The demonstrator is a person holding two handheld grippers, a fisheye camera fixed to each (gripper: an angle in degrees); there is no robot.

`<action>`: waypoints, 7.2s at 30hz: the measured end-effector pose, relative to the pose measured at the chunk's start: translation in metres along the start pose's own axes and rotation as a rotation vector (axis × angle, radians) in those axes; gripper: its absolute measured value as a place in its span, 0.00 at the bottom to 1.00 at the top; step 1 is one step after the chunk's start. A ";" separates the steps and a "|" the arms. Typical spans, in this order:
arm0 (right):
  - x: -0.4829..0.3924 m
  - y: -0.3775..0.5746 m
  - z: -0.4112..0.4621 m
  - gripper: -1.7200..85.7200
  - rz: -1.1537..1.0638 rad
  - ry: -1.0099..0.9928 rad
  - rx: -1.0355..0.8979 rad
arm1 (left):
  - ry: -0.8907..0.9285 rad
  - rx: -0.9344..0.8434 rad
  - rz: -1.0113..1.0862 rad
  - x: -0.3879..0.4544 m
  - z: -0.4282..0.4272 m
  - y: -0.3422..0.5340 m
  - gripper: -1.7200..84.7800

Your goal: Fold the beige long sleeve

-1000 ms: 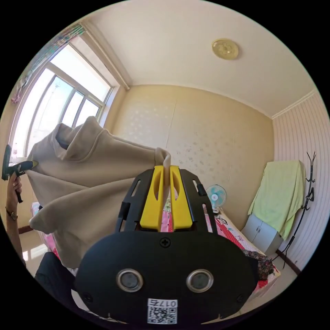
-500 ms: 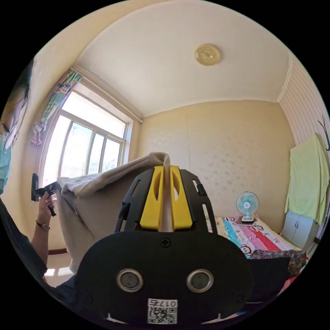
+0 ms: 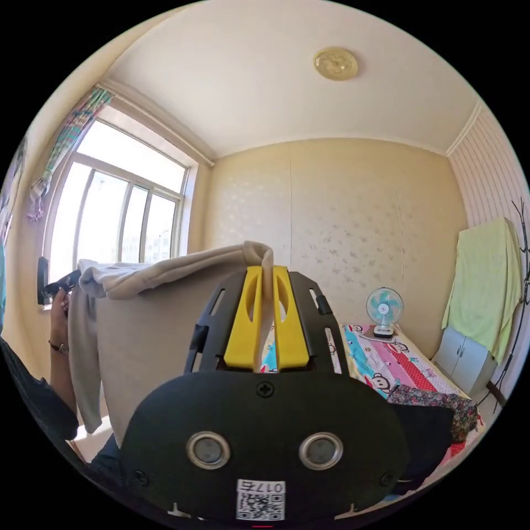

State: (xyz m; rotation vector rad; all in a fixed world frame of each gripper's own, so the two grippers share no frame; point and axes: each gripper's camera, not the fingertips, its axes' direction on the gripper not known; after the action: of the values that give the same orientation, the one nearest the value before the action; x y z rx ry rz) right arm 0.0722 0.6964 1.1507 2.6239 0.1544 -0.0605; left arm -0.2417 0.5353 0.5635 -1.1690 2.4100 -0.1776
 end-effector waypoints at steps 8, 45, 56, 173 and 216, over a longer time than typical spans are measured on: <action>0.090 0.169 0.498 0.11 0.107 0.038 -0.772 | -0.043 -0.848 -0.293 -0.281 0.419 0.127 0.12; 0.097 0.803 0.271 0.08 0.655 -0.306 -1.145 | 0.111 -1.003 -0.762 -0.385 0.220 0.649 0.13; 0.119 0.654 0.085 0.06 0.286 -0.585 -1.275 | 0.346 -1.218 -0.430 -0.317 0.057 0.555 0.07; 0.015 0.768 -0.057 0.03 0.139 -0.348 -1.082 | -0.509 -0.147 -0.824 -0.540 -0.184 0.523 0.22; 0.148 0.742 -0.047 0.02 0.361 -0.536 -1.032 | 0.458 -1.043 -0.236 -0.087 0.500 0.544 0.16</action>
State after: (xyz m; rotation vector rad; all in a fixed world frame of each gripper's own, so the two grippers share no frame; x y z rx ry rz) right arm 0.3094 0.0920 1.5427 1.5027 -0.3802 -0.4256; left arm -0.3570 0.9861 -0.0168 -2.0128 2.7999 0.9517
